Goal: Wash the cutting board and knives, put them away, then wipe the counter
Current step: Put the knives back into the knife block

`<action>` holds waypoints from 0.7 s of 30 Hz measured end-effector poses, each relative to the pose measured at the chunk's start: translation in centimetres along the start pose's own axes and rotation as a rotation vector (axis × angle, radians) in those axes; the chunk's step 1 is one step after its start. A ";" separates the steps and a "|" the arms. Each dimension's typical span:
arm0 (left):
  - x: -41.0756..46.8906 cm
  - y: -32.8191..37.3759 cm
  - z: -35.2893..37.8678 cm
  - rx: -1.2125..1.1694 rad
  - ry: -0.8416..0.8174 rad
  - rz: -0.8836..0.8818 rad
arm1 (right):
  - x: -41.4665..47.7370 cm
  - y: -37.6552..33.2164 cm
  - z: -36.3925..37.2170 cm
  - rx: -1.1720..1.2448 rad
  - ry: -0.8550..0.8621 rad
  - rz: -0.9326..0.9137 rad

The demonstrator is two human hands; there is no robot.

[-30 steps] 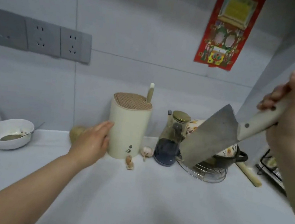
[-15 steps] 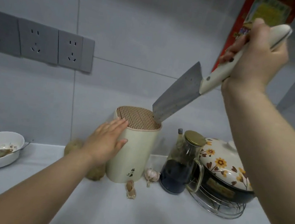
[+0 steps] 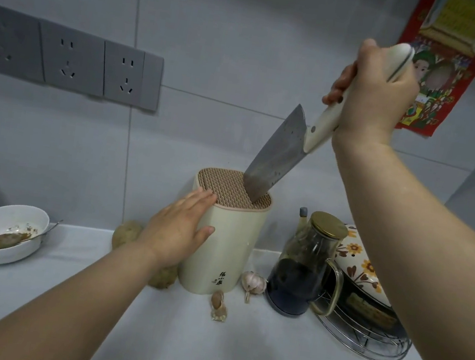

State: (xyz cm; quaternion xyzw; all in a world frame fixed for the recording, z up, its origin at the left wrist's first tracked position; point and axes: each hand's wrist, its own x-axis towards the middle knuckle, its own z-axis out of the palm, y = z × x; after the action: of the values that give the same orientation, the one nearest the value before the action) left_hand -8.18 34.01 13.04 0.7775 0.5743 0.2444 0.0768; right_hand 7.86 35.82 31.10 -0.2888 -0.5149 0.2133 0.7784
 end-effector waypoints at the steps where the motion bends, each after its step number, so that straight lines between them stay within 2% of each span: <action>1: 0.0 0.0 0.0 -0.001 0.000 -0.001 | 0.0 0.2 0.1 -0.002 -0.003 0.007; 9: 0.0 0.1 0.1 -0.016 0.000 -0.023 | 0.3 1.7 1.3 -0.090 -0.075 0.049; 21: 0.1 0.1 0.2 -0.042 0.005 -0.040 | -2.5 9.3 1.3 -0.321 -0.278 0.313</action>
State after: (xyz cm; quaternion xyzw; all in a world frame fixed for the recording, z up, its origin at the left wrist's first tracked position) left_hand -8.01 34.08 12.88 0.7635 0.5846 0.2567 0.0964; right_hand 5.40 41.49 23.55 -0.4527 -0.5931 0.2844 0.6020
